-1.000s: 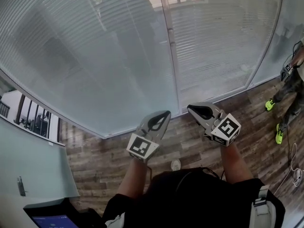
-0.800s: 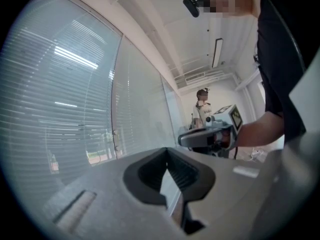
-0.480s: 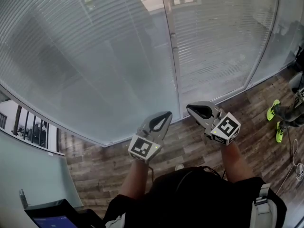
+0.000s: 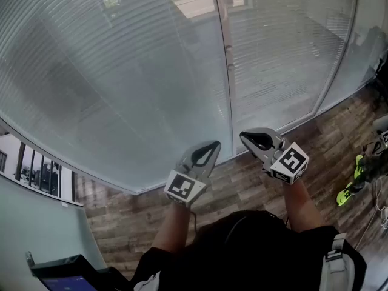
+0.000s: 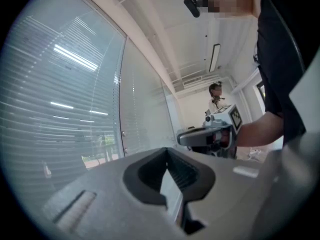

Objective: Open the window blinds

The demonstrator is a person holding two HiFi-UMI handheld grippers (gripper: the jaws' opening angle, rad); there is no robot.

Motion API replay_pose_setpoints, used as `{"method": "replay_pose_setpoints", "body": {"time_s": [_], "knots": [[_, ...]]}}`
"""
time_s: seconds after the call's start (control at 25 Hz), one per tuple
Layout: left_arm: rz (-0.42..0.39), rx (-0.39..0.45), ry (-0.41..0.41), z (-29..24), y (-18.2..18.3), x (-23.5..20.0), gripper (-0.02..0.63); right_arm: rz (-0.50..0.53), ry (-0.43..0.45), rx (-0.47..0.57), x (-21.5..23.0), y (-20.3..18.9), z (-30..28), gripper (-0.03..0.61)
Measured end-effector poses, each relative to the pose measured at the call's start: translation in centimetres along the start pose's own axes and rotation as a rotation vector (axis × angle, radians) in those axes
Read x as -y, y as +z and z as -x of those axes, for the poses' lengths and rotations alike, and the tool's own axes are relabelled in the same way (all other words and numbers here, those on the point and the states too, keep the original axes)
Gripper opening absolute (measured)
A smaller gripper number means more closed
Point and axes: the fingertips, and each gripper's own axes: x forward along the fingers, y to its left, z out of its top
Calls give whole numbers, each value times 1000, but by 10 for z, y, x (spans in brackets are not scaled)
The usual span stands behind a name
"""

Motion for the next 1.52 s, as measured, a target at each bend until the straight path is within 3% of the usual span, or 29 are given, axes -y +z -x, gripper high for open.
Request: {"method": "replay_pose_setpoints", "body": {"time_s": [0.6,0.88,1.52], "knots": [[0,31,-24,-11,-4,-17,5,-5,-28,-17,15,-6,-13,6],[26,-7,-32,-19,-3,-17,5,-24,-36,-23,26,-9,-13,6],[26,10,44,-57,-8,-60,5,-38,-11,15,96,-2,-33,6]]}}
